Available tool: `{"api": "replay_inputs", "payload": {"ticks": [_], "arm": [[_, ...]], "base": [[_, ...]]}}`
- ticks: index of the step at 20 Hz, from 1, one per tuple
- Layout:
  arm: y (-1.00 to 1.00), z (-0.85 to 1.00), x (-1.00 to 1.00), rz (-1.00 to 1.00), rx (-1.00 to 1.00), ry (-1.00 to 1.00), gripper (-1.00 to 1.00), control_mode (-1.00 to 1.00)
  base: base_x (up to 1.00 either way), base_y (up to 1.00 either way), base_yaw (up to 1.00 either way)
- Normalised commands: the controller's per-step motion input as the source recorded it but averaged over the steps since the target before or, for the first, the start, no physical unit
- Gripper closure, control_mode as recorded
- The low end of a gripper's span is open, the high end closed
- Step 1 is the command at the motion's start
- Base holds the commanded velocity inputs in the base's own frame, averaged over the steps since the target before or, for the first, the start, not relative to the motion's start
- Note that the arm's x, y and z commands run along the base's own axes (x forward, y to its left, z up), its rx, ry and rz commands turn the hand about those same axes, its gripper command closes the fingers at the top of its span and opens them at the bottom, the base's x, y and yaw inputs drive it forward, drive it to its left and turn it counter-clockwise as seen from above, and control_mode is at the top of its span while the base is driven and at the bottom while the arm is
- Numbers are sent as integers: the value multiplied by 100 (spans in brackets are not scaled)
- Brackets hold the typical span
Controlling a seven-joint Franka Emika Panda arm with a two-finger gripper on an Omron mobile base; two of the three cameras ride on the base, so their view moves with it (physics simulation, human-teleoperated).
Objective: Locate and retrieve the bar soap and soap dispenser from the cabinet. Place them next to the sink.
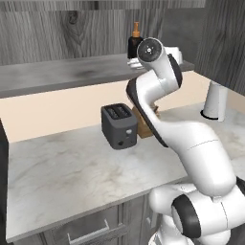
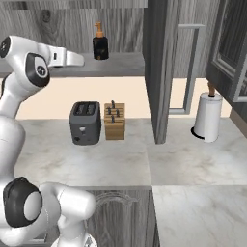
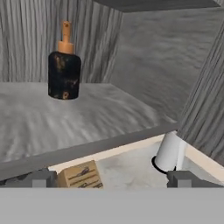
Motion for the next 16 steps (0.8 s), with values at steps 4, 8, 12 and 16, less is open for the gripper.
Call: {"api": "replay_inputs", "payload": {"ticks": [4, 8, 12, 16], "arm": [[0, 18, 50, 0, 11, 2, -100, -100], [0, 5, 44, 0, 7, 0, -100, -100], [0, -4, 35, 3, 0, -2, -100, -100], [0, -20, 29, 2, 1, -3, -100, -100]], "base": [[0, 0, 0], [0, 0, 0], [0, 0, 0], [0, 0, 0]]}}
